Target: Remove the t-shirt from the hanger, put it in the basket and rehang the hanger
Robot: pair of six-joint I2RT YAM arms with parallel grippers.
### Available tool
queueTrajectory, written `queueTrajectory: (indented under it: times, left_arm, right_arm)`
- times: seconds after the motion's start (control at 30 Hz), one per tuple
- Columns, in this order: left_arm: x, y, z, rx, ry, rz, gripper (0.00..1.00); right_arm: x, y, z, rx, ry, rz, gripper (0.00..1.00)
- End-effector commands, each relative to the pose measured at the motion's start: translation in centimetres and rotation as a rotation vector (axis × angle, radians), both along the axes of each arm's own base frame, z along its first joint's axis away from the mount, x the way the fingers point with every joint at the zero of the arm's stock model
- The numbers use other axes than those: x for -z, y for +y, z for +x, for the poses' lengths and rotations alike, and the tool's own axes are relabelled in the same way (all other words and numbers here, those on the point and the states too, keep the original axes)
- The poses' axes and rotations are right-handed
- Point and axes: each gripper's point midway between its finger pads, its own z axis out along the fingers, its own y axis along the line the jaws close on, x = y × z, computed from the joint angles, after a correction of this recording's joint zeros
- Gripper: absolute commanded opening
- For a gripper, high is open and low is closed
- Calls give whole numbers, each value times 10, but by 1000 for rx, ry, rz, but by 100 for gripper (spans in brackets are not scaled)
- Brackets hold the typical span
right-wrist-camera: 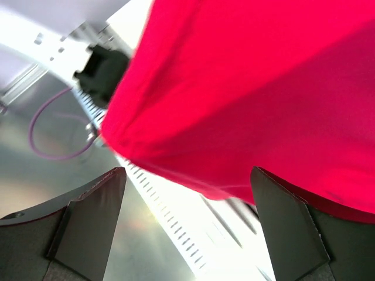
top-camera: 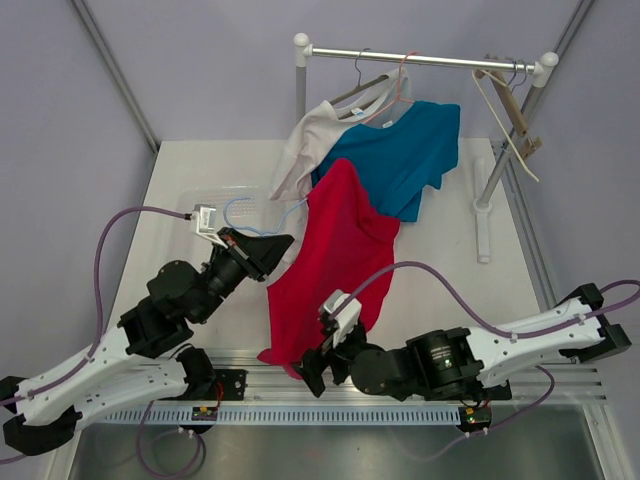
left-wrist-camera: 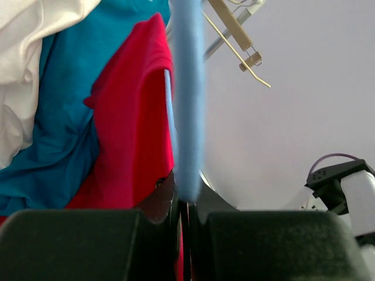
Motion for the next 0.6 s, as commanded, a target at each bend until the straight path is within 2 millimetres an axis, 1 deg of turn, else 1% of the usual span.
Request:
queueTrajectory:
  times: [0.0,0.07,0.17,0.2,0.27,0.3,0.33,0.37,0.4,0.43,0.47,0.5,0.53,0.57]
  left_arm:
    - [-57,22,3,-80,-71,-152,0]
    - [-60,26,4,-94,-69,-166,0]
    - [-67,29,3,-99,-70,-190,0]
    - [-69,29,3,-97,-72,-195,0]
    - [-73,28,2,-90,-76,-200,0]
    - [-78,28,0,-84,-82,-204,0]
    - [-80,27,0,-79,-84,-204,0]
    - [-81,27,-1,-73,-86,-206,0]
    - [-82,27,-1,-72,-88,-204,0]
    - [-83,29,-2,-75,-93,-204,0]
    - [-85,32,-1,-87,-99,-206,0]
    - [-79,34,0,-100,-96,-167,0]
    - [-83,37,0,-110,-107,-165,0]
    - [-84,43,0,-129,-123,-146,0]
  right_arm:
    - [-11,34,-25,-130,37,74,97]
    - [-7,44,-29,-139,39,73,98]
    - [0,51,-27,-111,43,75,98]
    - [5,51,-26,-100,43,72,98]
    - [6,52,-21,-64,42,92,97]
    - [11,51,-20,-55,43,88,88]
    - [13,50,-16,-35,35,86,83]
    - [16,49,-15,-28,34,80,75]
    - [20,48,-15,-27,36,65,59]
    - [20,49,-19,-38,45,61,28]
    - [23,49,-22,-47,52,48,21]
    - [28,50,-26,-60,59,34,14]
    - [32,52,-36,-100,80,23,0]
    - [42,52,-42,-121,91,-6,0]
